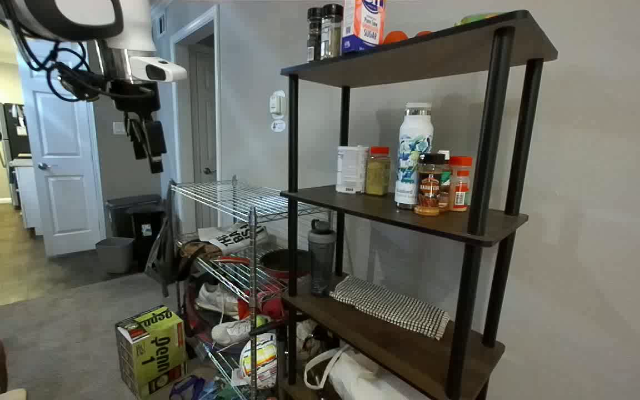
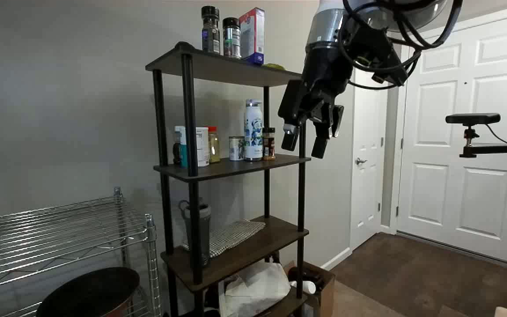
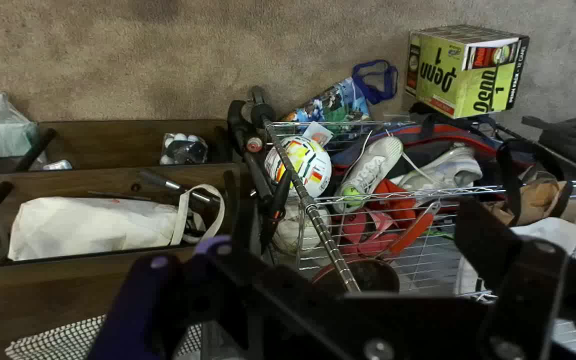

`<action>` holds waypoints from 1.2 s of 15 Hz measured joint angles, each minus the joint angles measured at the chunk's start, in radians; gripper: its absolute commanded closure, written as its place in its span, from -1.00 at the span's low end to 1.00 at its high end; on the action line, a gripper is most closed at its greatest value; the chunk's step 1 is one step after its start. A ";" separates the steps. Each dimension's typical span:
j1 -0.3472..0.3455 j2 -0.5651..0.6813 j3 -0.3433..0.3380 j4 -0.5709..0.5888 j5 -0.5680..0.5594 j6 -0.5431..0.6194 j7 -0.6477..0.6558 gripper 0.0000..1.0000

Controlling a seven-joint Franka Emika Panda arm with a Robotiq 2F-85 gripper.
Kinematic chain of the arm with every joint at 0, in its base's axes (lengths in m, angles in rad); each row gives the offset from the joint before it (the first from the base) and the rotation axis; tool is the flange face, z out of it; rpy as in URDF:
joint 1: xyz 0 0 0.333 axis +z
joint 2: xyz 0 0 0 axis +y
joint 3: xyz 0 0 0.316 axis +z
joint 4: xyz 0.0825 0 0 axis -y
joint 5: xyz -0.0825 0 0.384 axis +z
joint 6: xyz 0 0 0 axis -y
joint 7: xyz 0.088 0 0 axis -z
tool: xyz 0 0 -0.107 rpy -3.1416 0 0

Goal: Put the spice bottle on the top shelf

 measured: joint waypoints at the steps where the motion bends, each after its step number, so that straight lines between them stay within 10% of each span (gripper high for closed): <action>1: 0.000 0.000 0.000 0.000 0.000 0.000 0.000 -1.00; 18: -0.019 0.003 0.009 0.002 -0.007 0.005 0.004 -1.00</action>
